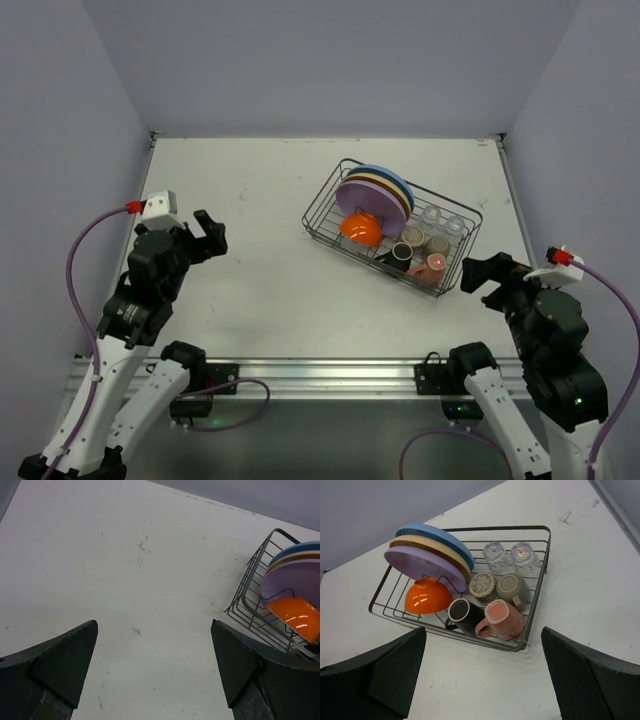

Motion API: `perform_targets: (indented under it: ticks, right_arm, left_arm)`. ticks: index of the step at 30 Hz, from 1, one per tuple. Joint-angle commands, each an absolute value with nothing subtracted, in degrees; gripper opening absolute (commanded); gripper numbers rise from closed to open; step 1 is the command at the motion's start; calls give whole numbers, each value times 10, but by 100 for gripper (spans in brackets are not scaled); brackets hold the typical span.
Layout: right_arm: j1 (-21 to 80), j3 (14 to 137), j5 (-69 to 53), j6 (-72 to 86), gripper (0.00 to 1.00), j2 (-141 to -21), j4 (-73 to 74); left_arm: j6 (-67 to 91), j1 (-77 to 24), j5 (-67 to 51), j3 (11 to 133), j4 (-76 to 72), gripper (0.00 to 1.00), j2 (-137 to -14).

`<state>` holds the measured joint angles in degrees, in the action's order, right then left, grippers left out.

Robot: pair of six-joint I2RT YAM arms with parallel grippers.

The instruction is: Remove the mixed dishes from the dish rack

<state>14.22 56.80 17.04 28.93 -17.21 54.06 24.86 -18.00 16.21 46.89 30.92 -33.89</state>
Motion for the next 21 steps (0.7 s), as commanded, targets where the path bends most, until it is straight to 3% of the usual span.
perform_targets:
  ticks: [1, 6, 14, 21]
  right_arm:
    - [142, 561, 171, 297, 99, -178, 526]
    - [142, 556, 164, 310, 99, -173, 521]
    - [143, 542, 124, 389, 99, -206, 514]
    - [142, 499, 114, 476, 99, -208, 490]
  left_arm:
    - [245, -176, 144, 468, 294, 100, -344]
    - [321, -176, 27, 449, 282, 100, -359]
    - [552, -195, -218, 399, 65, 100, -490]
    - [685, -349, -52, 483, 50, 100, -609]
